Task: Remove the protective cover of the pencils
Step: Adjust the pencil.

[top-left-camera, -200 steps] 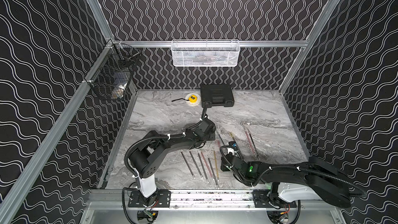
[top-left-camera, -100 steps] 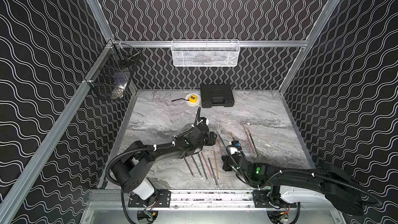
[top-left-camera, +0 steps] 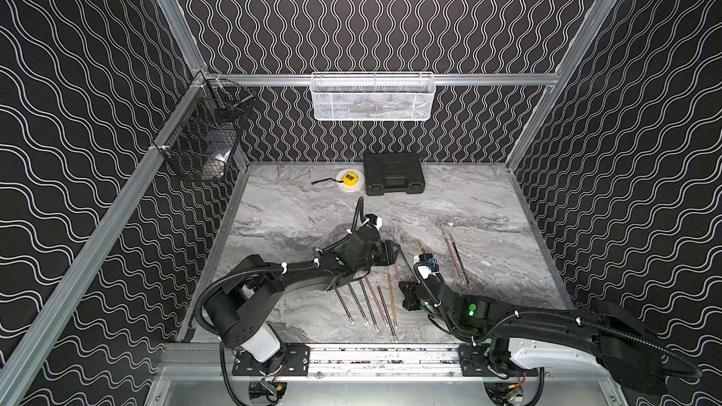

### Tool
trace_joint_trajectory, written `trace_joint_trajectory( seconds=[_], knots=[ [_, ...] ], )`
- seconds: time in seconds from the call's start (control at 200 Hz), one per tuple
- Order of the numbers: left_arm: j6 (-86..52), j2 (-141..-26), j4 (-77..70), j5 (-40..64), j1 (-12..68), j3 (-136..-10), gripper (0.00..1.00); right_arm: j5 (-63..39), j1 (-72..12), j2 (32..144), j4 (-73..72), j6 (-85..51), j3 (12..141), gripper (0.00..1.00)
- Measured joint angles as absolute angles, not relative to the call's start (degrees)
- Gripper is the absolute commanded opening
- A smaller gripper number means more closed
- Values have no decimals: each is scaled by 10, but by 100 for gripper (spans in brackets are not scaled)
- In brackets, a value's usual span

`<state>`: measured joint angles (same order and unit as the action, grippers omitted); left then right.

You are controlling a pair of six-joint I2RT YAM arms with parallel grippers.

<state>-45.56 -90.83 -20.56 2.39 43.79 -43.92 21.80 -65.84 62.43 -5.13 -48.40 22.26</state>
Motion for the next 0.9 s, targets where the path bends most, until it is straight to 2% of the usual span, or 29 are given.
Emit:
trace_joint_trajectory(
  seconds=[0.075,0.195,0.43,0.575,0.786,0.901],
  knots=[
    [-456,-908,-206,17,438,-439,57,218,-659,620,-51,-484,224,0],
    [-458,-908,-205,15,438,-440,51,218,-661,618,-51,-484,226,0],
    [-469,-919,-212,17,438,-446,34,221,-675,620,-55,-483,232,0],
    [-479,-922,-212,17,438,-446,33,223,-679,620,-56,-481,233,0],
    [-481,-923,-214,19,438,-447,22,227,-682,618,-59,-479,233,0],
    [-487,-923,-214,16,438,-445,22,227,-684,622,-63,-479,233,0]
  ],
)
